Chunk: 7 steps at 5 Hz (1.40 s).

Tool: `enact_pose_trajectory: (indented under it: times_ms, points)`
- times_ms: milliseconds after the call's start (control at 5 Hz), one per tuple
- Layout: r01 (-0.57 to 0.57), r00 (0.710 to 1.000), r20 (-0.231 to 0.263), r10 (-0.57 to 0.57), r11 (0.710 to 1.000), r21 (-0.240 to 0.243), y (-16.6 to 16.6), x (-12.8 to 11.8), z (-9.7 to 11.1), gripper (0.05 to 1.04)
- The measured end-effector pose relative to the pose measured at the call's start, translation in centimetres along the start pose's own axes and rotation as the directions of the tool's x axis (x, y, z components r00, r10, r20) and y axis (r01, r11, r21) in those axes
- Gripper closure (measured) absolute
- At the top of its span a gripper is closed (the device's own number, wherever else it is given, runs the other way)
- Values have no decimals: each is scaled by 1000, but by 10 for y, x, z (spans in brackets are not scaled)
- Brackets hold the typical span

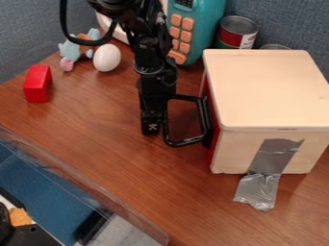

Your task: Close the drawer

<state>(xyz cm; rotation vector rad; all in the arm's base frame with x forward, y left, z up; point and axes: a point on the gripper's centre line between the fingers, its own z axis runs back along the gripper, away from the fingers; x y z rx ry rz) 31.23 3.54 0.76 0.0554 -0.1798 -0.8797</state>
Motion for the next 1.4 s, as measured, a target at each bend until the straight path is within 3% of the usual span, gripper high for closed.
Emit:
enact_pose_trajectory:
  times_ms: [600, 800, 1000, 1200, 1400]
  points:
    - [-26, 1000, 12, 26, 1000, 17, -6, 3, 2, 83]
    - [-55, 998, 21, 54, 998, 40, -19, -14, 25, 83]
    - [-220, 976, 14, 219, 972, 82, -15, -57, 82, 83]
    - [-326, 945, 16, 325, 943, 73, -28, -80, 126, 83]
    - [-367, 929, 58, 364, 929, 47, -39, -104, 156, 83]
